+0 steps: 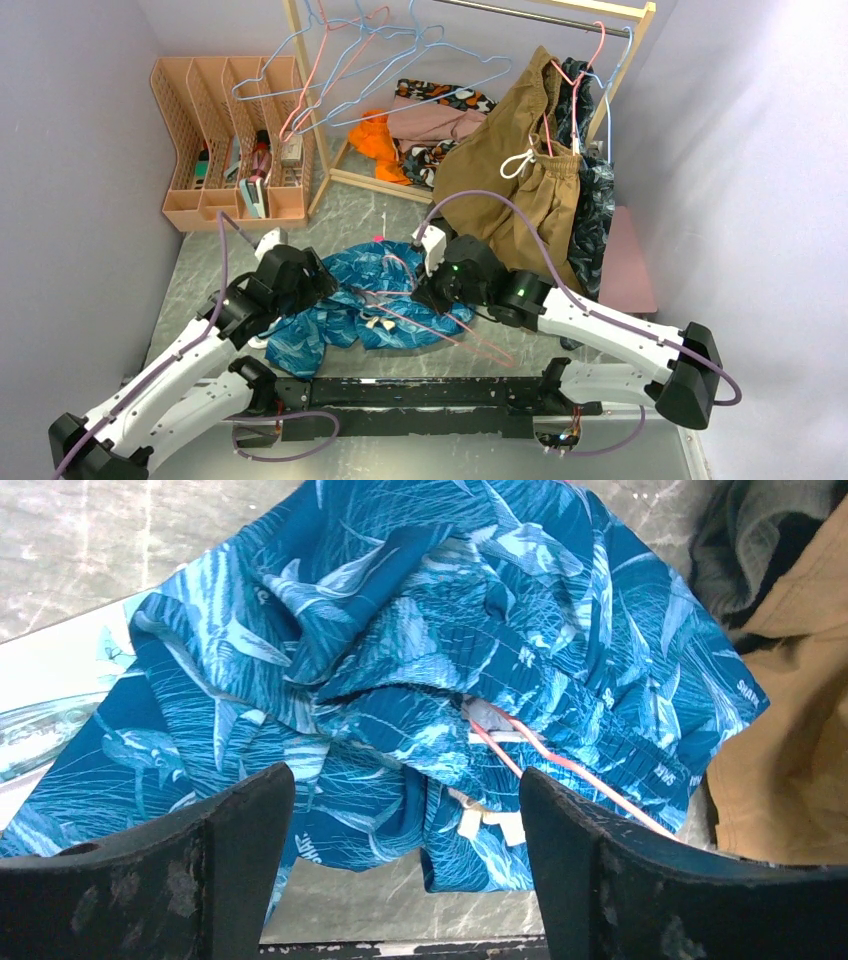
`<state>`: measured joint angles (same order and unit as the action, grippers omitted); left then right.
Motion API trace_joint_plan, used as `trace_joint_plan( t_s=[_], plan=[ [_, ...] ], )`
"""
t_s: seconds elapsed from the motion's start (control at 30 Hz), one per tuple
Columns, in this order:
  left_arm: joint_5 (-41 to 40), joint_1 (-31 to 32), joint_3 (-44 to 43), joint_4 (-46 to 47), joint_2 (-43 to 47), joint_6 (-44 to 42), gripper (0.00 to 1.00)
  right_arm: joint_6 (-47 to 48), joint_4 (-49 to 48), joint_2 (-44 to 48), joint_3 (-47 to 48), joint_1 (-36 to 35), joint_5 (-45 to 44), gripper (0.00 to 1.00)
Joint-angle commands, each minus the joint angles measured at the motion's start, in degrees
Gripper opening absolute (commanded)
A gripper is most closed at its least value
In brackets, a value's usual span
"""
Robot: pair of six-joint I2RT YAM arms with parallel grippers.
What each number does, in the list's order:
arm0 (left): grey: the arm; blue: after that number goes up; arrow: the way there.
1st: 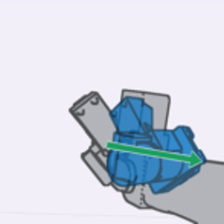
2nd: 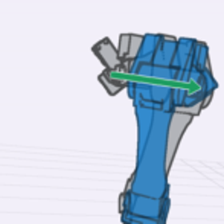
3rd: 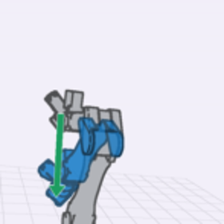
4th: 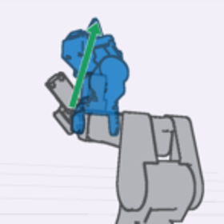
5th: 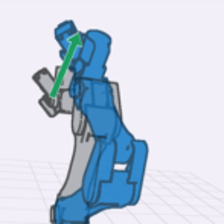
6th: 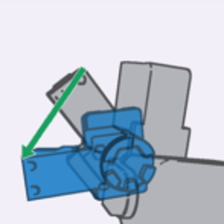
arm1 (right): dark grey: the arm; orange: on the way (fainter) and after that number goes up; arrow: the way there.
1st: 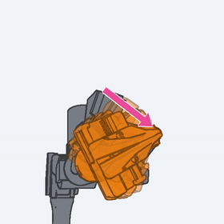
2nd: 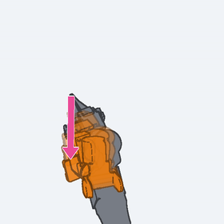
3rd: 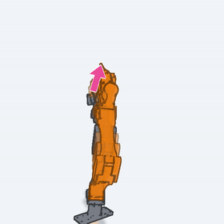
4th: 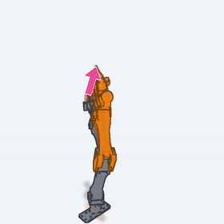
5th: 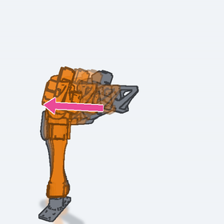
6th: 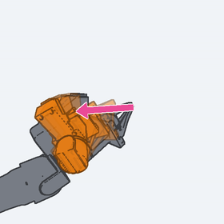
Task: Place the shorts on the hanger
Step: Hang the shorts on the hanger.
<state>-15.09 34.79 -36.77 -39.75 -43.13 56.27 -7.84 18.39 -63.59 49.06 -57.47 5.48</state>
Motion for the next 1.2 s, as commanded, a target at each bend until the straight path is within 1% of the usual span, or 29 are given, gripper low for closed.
trace_joint_plan(
  t_s=[0.0,0.13,0.27,0.4,0.53,0.6,0.67,0.87,0.93,1.03,1.17],
  plan=[
    [-4.38,-0.22,0.79,-3.42,1.9,2.86,0.88,-4.38,6.45,0.77,0.82,-0.35,-9.19,0.0],
    [-4.84,-1.67,0.56,-4.31,3.34,1.73,0.89,-8.9,8.03,3.06,-0.56,-0.28,-16.74,0.0],
    [-2.68,-2.79,1.79,-2.12,3.96,0.71,0.89,-11.52,7.92,5.53,-1.01,-0.28,-18.45,0.0],
    [0.87,-3.63,4.07,1.59,2.35,0.33,0.88,-10.67,5.46,9.07,-1.21,-0.32,-14.29,0.0],
    [3.22,-4.39,5.95,4.6,-0.07,0.45,0.88,-7.6,4.07,10.77,-0.33,-0.29,-6.16,0.0],
    [3.79,-5.17,6.24,6.28,-1.01,0.09,0.87,-6.64,4.11,9.77,0.48,-0.36,-3.74,0.0],
    [3.88,-6.11,5.33,7.0,-2.08,-0.6,0.87,-5.97,3.63,8.57,0.83,-0.34,-3.12,0.0],
    [2.65,-9.98,1.38,6.59,-4.06,-2.9,0.88,-3.2,1.03,2.92,1.28,-0.66,-1.3,0.0],
    [4.07,-11.71,1.01,7.05,-4.37,-3.17,0.89,-2.03,-0.09,1.63,1.25,-0.93,1.77,0.0],
    [8.22,-15.32,1.45,8.7,-5.01,-3.49,0.88,-0.66,-0.3,1.01,0.72,-1.74,7.36,0.0],
    [12.85,-17.4,2.5,11.21,-6.3,-4.42,0.86,0.5,2.69,-0.34,0.52,-2.62,8.89,0.0]
  ],
)
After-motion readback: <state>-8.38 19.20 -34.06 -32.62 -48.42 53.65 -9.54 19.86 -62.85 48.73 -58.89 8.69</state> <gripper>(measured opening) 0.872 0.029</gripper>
